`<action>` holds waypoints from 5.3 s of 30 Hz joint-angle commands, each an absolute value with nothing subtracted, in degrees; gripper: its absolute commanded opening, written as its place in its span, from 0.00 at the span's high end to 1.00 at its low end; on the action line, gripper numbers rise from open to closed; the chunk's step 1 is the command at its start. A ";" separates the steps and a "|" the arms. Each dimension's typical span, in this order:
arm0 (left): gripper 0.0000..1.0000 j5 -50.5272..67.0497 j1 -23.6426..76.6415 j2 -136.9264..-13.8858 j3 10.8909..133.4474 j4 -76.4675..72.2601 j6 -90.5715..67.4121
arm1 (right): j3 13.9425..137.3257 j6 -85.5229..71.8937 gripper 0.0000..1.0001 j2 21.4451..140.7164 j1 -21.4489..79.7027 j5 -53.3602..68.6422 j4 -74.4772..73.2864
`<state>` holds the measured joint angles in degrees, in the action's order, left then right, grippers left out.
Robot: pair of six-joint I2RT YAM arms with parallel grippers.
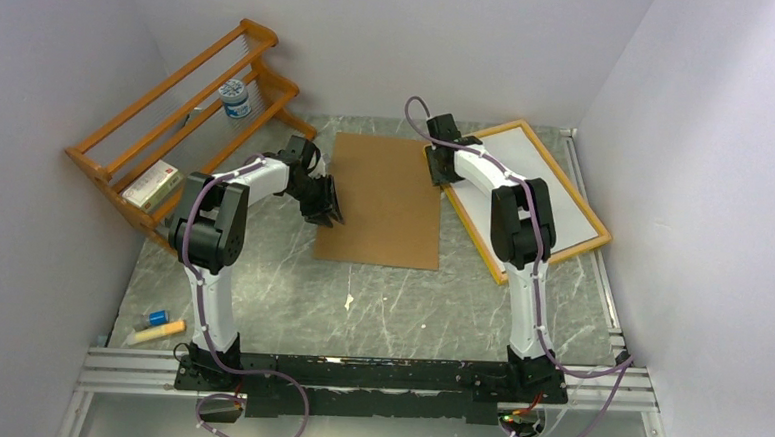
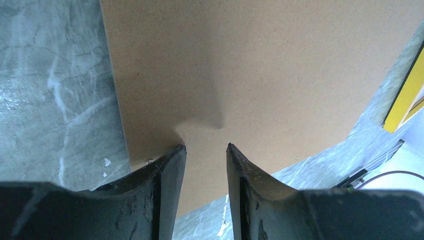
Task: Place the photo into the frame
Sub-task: Adjust the photo frame at the center of the board, then move the photo frame item to the center of the board.
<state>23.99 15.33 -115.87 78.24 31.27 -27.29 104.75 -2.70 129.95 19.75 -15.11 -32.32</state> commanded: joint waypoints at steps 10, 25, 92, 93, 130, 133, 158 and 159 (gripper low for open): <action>0.56 14.84 15.90 -121.56 74.36 37.22 -24.98 | 106.13 -5.97 0.86 130.20 20.11 -13.23 -36.53; 0.56 12.70 15.73 -121.96 75.39 38.87 -25.69 | 110.06 -21.10 1.00 127.07 23.29 -18.20 -43.91; 0.12 16.62 10.15 -115.27 85.36 39.86 -26.88 | 96.62 -31.53 0.53 114.76 22.41 -7.42 -39.91; 0.12 16.74 10.04 -115.46 85.31 39.59 -26.97 | 95.87 -31.96 0.53 114.70 22.85 -6.37 -39.64; 0.27 31.11 9.05 -125.22 82.69 33.83 -33.78 | 83.79 -39.12 0.25 119.18 24.74 7.49 -29.60; 0.36 32.67 9.05 -124.52 81.02 32.69 -33.47 | 83.42 -39.62 0.25 116.11 23.70 15.01 -25.88; 0.41 36.31 11.29 -123.05 79.91 33.27 -28.81 | 82.55 -36.25 0.33 104.87 21.01 14.42 -28.27; 0.41 36.34 11.66 -123.10 79.82 33.09 -28.95 | 82.09 -36.00 0.34 104.53 20.59 13.43 -28.63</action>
